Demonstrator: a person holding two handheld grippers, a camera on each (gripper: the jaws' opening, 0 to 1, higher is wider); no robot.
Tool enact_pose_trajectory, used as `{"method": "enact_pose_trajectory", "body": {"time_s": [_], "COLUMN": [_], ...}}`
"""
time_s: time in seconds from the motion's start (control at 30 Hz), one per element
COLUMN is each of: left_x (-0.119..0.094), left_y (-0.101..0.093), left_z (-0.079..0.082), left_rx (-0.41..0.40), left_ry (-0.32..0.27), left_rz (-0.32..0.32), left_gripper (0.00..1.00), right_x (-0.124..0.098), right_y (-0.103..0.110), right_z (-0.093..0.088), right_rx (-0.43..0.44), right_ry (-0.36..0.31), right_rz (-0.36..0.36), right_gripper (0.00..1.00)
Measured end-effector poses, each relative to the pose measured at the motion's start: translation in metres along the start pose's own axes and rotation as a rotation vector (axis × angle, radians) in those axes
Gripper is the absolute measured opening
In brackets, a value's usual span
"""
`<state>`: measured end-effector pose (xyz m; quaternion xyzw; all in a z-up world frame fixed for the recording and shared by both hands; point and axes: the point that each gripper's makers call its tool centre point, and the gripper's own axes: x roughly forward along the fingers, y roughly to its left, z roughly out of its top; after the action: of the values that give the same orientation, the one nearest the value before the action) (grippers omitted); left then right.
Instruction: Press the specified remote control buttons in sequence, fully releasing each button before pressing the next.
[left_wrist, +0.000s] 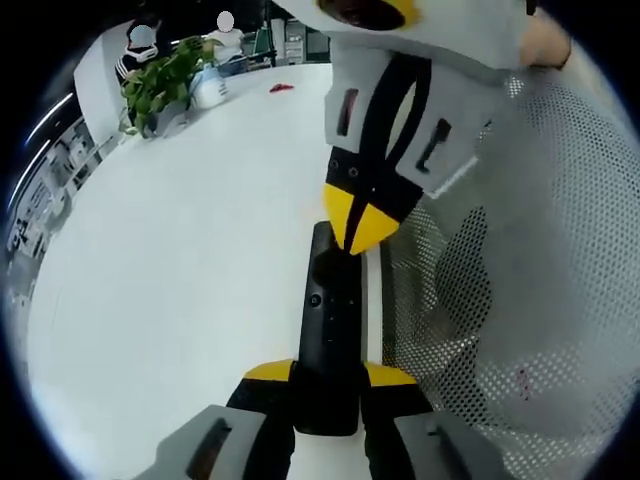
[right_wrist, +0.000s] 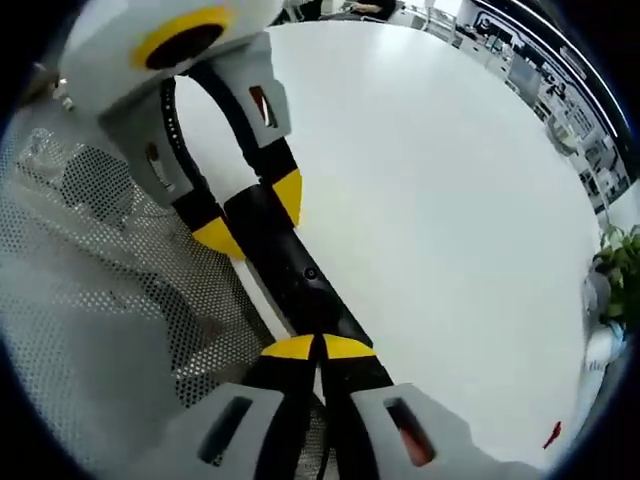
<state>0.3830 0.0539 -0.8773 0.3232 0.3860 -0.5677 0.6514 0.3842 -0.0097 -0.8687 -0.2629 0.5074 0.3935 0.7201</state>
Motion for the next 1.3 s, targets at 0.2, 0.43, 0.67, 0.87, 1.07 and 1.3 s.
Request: {"method": "enact_pose_trajectory", "body": {"time_s": [0.2, 0.43, 0.67, 0.87, 1.07, 1.3], "left_x": [0.002, 0.002, 0.002, 0.002, 0.003, 0.003], "left_y": [-0.002, 0.001, 0.005, 0.004, 0.004, 0.005], "left_z": [0.003, 0.003, 0.008, 0.008, 0.009, 0.01], "left_rx": [-0.084, -0.2, -0.295, -0.241, -0.217, -0.189], "left_ry": [0.089, 0.08, -0.016, -0.081, -0.094, -0.102], "left_rz": [0.073, 0.108, 0.084, 0.054, 0.048, 0.044], "left_gripper": [0.24, 0.24, 0.24, 0.24, 0.24, 0.24], "right_x": [0.002, 0.004, 0.005, 0.006, 0.007, 0.007], "right_y": [-0.003, -0.012, -0.022, -0.022, -0.019, -0.021], "right_z": [0.006, 0.01, 0.015, 0.017, 0.017, 0.017], "right_rx": [0.153, 0.167, 0.137, 0.037, -0.108, -0.085], "right_ry": [-0.044, -0.066, -0.071, -0.064, -0.069, -0.092], "right_rz": [0.003, -0.031, -0.071, -0.084, -0.104, -0.106], "right_gripper": [0.0, 0.01, 0.0, 0.02, 0.02, 0.02]}}
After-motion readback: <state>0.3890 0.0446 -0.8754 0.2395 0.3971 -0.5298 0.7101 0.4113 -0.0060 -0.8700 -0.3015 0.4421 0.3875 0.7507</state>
